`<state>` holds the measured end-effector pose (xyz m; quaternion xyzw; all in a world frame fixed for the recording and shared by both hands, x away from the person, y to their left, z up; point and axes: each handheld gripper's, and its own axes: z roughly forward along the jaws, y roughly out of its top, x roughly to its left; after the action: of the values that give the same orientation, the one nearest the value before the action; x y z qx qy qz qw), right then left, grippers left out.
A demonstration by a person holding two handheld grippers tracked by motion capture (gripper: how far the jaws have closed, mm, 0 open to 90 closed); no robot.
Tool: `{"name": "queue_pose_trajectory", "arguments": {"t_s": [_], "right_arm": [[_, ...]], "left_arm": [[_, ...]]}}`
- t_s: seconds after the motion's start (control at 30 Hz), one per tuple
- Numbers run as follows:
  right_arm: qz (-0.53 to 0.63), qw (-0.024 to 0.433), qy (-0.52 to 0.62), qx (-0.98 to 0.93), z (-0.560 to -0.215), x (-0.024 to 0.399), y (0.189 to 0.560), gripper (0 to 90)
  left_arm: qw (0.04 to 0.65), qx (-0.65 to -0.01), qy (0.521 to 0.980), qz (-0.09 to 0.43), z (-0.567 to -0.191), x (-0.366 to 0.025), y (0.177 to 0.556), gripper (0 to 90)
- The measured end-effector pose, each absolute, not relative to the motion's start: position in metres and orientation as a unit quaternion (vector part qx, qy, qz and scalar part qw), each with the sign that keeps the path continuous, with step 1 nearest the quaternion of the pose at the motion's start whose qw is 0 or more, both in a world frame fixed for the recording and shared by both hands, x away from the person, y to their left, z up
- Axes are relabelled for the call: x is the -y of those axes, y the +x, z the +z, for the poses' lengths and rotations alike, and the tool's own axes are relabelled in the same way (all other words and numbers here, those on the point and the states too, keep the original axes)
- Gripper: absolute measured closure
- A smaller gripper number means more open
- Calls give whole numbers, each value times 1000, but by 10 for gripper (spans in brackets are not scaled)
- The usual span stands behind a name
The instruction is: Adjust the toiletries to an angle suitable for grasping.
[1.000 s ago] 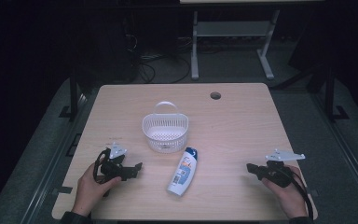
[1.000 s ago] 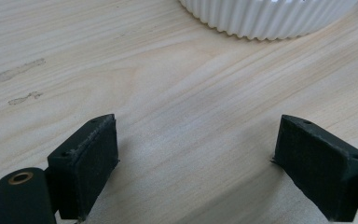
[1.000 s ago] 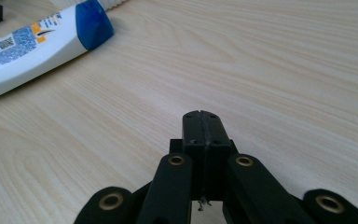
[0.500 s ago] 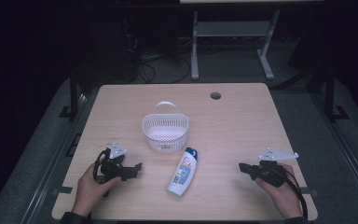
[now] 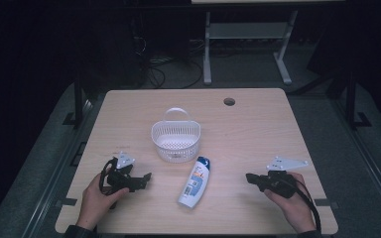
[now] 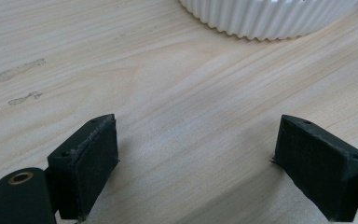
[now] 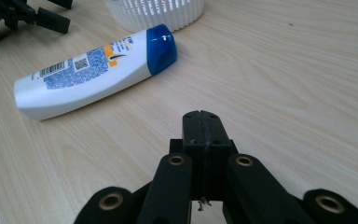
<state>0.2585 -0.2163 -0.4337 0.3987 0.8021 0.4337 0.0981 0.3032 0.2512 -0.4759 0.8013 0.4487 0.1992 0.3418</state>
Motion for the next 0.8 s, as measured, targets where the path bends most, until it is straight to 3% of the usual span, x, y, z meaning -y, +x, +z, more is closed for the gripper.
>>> {"name": "queue_pose_trajectory", "arguments": {"t_s": [0.8], "right_arm": [[446, 80, 356, -817, -425, 184, 258, 900]], "left_arm": [[342, -449, 801, 199, -476, -251, 303, 125]]}}
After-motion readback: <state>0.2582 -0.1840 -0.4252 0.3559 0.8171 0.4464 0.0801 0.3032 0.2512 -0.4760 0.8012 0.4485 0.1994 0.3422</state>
